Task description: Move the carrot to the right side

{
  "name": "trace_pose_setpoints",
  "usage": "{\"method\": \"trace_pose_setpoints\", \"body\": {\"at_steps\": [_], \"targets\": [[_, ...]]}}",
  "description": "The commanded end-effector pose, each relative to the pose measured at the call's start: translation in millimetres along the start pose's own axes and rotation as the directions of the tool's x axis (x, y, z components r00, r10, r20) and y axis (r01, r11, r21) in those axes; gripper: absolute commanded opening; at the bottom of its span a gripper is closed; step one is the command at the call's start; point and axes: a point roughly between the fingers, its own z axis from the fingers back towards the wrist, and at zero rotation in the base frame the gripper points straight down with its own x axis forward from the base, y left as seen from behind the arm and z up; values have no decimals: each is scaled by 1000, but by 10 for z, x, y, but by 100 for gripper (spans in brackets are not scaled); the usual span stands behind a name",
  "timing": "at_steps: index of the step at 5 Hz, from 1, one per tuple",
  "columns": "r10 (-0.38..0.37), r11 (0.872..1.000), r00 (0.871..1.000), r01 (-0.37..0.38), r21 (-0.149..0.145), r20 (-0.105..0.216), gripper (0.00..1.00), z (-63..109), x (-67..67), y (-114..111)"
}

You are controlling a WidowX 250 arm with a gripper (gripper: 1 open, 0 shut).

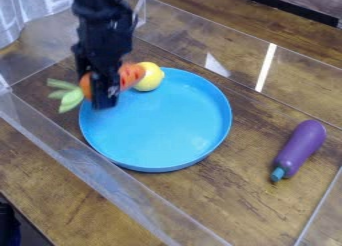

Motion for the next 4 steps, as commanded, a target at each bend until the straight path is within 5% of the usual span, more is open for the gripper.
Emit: {"method": "trace_pose_setpoints", "body": {"at_steps": [1,2,4], "targets": [[-5,997,996,-1,71,86,0,492,199,-19],[-59,996,992,50,78,112,0,579,430,-234],[-120,990,981,107,92,154,0,704,680,-557]]}}
